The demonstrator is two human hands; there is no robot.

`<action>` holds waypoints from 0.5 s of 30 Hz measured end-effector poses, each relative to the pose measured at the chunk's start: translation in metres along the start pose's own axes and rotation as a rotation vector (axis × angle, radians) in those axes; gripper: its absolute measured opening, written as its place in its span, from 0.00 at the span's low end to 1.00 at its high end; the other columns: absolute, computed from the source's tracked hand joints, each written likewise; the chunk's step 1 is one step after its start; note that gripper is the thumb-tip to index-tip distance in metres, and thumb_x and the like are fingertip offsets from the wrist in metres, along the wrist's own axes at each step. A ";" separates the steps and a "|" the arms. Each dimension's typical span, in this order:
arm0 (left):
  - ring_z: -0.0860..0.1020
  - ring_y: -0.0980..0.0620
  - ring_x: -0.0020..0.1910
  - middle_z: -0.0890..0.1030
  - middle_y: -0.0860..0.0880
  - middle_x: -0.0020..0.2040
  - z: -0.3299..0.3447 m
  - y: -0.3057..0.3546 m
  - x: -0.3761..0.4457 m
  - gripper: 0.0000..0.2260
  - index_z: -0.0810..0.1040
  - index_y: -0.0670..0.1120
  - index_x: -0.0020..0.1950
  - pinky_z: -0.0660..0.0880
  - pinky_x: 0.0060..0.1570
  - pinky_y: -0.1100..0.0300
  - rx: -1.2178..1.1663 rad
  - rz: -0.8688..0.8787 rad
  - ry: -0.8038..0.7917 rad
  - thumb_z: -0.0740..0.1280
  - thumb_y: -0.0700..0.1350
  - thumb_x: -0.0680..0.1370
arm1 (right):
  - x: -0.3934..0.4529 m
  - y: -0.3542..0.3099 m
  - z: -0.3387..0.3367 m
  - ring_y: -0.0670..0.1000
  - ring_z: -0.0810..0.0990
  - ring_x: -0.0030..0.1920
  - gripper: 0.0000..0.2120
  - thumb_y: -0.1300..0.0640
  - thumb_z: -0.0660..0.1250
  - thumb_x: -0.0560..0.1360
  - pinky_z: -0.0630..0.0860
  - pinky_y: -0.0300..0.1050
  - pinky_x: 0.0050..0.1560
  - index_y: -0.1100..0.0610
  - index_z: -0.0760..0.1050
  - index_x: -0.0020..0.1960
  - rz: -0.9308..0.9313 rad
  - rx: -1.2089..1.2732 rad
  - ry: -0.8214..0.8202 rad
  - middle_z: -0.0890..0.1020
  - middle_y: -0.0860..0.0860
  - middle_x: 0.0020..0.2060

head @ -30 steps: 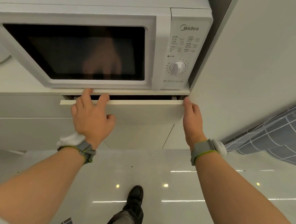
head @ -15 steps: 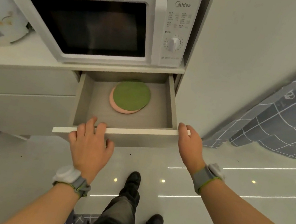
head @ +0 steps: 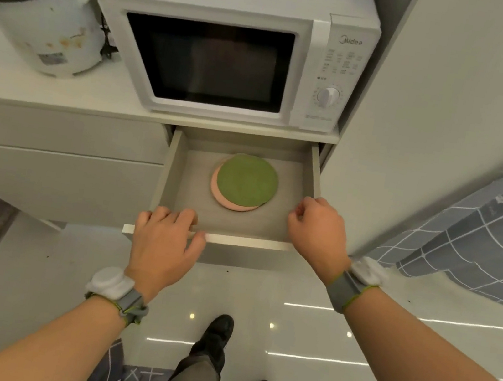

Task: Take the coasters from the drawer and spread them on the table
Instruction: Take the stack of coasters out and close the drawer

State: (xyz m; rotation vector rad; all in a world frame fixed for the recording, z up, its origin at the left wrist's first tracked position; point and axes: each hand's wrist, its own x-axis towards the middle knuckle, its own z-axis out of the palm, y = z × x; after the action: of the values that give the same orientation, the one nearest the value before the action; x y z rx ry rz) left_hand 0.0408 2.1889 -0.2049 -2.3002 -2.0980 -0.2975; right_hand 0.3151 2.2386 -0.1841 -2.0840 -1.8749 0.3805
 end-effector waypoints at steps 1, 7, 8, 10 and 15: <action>0.76 0.45 0.46 0.84 0.54 0.39 -0.001 -0.011 0.009 0.14 0.76 0.51 0.51 0.65 0.49 0.49 -0.023 0.003 -0.020 0.56 0.57 0.78 | 0.013 -0.014 0.005 0.63 0.81 0.47 0.11 0.52 0.64 0.75 0.77 0.53 0.47 0.58 0.81 0.48 -0.016 -0.024 -0.038 0.81 0.57 0.46; 0.78 0.44 0.44 0.82 0.51 0.35 0.004 -0.048 0.036 0.14 0.76 0.51 0.51 0.69 0.48 0.49 -0.030 0.042 -0.148 0.55 0.56 0.76 | 0.088 -0.065 0.034 0.64 0.82 0.59 0.17 0.54 0.63 0.78 0.79 0.53 0.57 0.64 0.79 0.59 0.345 0.193 -0.402 0.83 0.63 0.57; 0.77 0.45 0.44 0.81 0.52 0.36 0.007 -0.053 0.036 0.14 0.76 0.51 0.50 0.69 0.47 0.49 -0.042 0.036 -0.153 0.55 0.55 0.76 | 0.101 -0.068 0.045 0.64 0.82 0.59 0.17 0.54 0.63 0.78 0.79 0.54 0.57 0.64 0.79 0.60 0.421 0.239 -0.411 0.83 0.63 0.57; 0.75 0.47 0.45 0.81 0.54 0.39 0.012 -0.053 0.033 0.12 0.77 0.52 0.47 0.69 0.47 0.50 -0.046 0.036 -0.138 0.56 0.54 0.76 | 0.115 -0.070 0.066 0.64 0.81 0.62 0.21 0.50 0.64 0.78 0.79 0.56 0.62 0.63 0.79 0.63 0.538 0.320 -0.434 0.83 0.62 0.60; 0.75 0.47 0.45 0.80 0.52 0.38 0.018 -0.050 0.029 0.13 0.82 0.51 0.41 0.71 0.45 0.50 -0.026 0.023 -0.109 0.59 0.52 0.76 | 0.125 -0.066 0.115 0.62 0.71 0.74 0.52 0.29 0.68 0.70 0.70 0.59 0.72 0.63 0.57 0.79 0.718 0.197 -0.455 0.69 0.60 0.76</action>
State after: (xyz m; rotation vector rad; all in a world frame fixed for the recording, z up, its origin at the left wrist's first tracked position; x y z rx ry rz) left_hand -0.0037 2.2251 -0.2243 -2.4058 -2.1266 -0.2049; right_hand 0.2226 2.3754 -0.2612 -2.6158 -1.1224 1.2321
